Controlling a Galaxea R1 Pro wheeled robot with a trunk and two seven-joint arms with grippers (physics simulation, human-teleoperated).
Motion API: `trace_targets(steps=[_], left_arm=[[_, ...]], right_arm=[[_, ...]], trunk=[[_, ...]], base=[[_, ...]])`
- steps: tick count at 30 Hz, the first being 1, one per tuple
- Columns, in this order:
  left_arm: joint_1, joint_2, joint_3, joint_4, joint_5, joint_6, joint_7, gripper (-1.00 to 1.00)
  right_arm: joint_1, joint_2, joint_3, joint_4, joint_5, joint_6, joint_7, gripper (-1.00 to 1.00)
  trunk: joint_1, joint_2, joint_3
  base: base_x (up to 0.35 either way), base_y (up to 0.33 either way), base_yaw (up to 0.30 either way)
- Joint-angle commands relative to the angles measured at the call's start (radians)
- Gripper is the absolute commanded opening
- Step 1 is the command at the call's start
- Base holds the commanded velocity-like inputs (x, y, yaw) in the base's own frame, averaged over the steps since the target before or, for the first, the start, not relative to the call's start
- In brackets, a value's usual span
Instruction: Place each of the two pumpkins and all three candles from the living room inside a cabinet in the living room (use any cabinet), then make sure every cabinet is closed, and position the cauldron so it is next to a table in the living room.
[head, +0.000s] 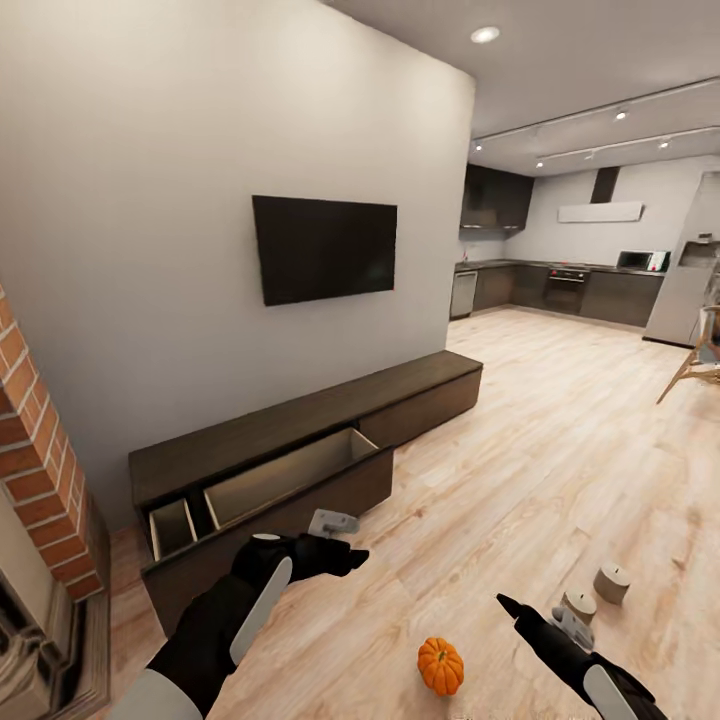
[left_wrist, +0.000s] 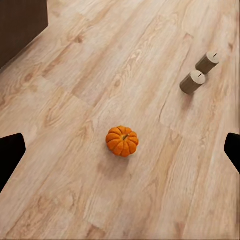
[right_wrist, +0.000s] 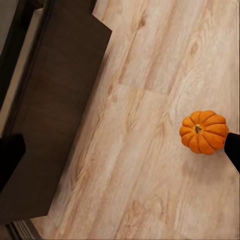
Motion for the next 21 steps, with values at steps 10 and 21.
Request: trace_targets(steps=[10, 21], left_arm=[[-0.001, 0.0, 0.0, -0.001, -0.002, 0.004, -0.003, 1.0], [-0.001, 0.0, 0.0, -0.001, -0.002, 0.004, -0.004, 1.0]], right_arm=[[-0.001, 0.0, -0.006, 0.002, -0.007, 0.009, 0.004, 1.0], [-0.001, 0.0, -0.006, 0.003, -0.007, 0.009, 0.003, 1.0]], trunk=[[0.0, -0.001, 0.008], [0.0, -0.001, 0.017]], base=[[0.065, -0.06, -0.261], [0.169, -0.167, -0.261]])
